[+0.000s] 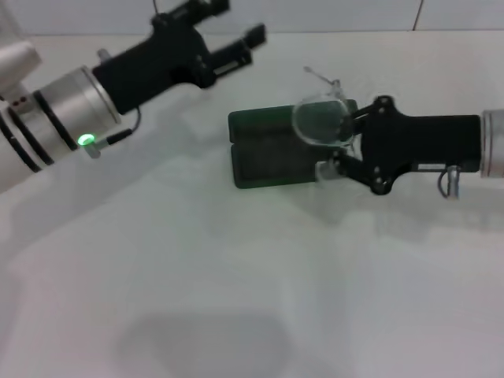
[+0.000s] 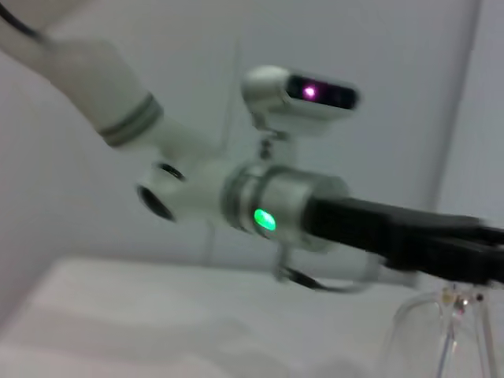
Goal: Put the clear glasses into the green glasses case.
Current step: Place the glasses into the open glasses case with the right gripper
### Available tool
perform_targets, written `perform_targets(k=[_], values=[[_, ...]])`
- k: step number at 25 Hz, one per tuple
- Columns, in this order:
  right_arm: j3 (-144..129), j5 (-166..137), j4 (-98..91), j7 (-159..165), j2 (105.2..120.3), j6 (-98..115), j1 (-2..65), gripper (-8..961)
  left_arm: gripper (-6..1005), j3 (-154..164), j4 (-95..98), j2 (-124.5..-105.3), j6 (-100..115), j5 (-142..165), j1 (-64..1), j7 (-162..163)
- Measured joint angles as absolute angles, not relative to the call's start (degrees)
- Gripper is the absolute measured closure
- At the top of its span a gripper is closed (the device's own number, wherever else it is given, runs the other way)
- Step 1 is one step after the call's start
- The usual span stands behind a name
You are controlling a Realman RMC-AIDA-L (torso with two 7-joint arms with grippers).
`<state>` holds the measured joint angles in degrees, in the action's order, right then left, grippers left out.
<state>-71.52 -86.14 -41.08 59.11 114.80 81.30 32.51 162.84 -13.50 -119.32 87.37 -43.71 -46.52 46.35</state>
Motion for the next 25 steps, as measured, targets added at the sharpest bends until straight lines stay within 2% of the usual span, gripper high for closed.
perform_targets(k=[3, 9, 17, 25], values=[[-73.71, -91.66, -51.65, 61.63, 115.73, 73.97, 28.48, 840, 213, 162.84, -13.68, -119.31, 85.51, -48.91, -44.27, 46.22], [-88.81, -106.85, -66.82, 71.38, 115.89, 57.14, 25.62, 840, 213, 162.85, -13.65, -119.31, 83.79, -53.90, -40.65, 46.29], [-103.15, -117.15, -66.96, 73.50, 116.04, 38.55, 27.67, 841, 212, 162.86, -13.56, -119.38, 83.69, -54.08, -40.11, 46.34], [-109.76, -119.16, -63.82, 73.54, 116.18, 30.24, 29.80, 841, 212, 162.95, -13.68, -119.36, 83.51, -53.78, -40.29, 46.20]])
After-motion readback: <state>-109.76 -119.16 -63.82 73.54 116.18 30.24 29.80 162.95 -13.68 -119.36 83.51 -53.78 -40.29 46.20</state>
